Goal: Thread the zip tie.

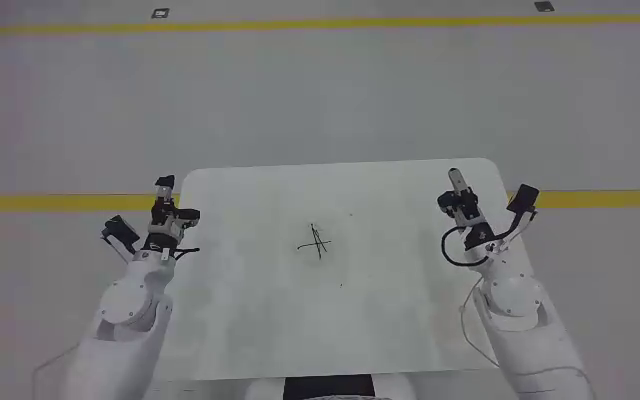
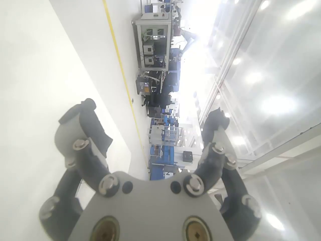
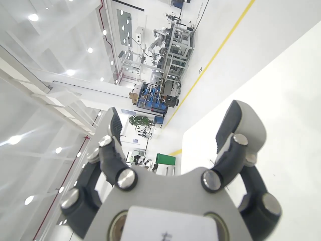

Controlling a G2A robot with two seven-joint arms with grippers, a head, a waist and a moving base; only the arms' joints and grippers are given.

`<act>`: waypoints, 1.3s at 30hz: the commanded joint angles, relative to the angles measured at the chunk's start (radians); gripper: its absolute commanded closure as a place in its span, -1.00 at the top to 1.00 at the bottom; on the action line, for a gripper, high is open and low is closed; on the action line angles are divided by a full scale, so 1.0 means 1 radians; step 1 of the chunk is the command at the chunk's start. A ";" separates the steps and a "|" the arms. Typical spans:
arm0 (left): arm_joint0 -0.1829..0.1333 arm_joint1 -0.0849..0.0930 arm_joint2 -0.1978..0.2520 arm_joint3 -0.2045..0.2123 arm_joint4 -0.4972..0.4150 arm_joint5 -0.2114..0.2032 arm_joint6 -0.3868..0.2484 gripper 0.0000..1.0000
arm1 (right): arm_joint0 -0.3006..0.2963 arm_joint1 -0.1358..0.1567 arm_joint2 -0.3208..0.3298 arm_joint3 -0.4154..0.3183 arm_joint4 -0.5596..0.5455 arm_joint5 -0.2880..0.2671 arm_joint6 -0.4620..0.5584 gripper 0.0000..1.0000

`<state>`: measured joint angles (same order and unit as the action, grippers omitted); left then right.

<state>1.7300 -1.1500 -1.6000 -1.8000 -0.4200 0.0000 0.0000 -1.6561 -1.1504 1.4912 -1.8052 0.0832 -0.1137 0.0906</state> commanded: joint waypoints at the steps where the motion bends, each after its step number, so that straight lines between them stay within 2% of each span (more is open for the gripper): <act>1: 0.000 0.000 0.000 0.000 0.000 0.000 0.000 1.00 | 0.000 0.000 0.000 0.000 0.000 0.000 0.000 1.00; 8: 0.000 0.000 0.000 0.000 0.000 0.000 0.000 1.00 | 0.000 0.000 0.000 0.000 0.000 0.000 0.000 1.00; 10: 0.000 0.000 0.000 0.000 0.000 0.000 0.000 1.00 | 0.024 0.002 -0.011 -0.034 -0.040 -0.022 0.038 1.00; 16: 0.000 0.000 0.000 0.000 0.000 0.000 0.000 1.00 | 0.165 0.005 -0.088 -0.007 -0.211 -0.048 0.209 1.00; 21: 0.000 0.000 0.000 0.000 0.000 0.000 0.000 1.00 | 0.250 0.005 -0.178 0.019 -0.365 -0.059 0.330 1.00; 23: 0.000 0.000 0.000 0.000 0.000 0.000 0.000 1.00 | 0.258 0.004 -0.206 0.036 -0.398 -0.049 0.359 1.00; 36: 0.000 0.000 0.000 0.000 0.000 0.000 0.000 1.00 | 0.258 0.004 -0.206 0.036 -0.398 -0.049 0.359 1.00; 39: 0.000 0.000 0.000 0.000 0.000 0.000 0.000 1.00 | 0.322 0.003 -0.245 0.010 -0.488 -0.044 0.428 1.00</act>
<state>1.7300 -1.1500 -1.6000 -1.8000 -0.4200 0.0000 0.0000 -1.3668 -1.1460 1.2627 -1.7898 -0.3507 -0.1687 0.4826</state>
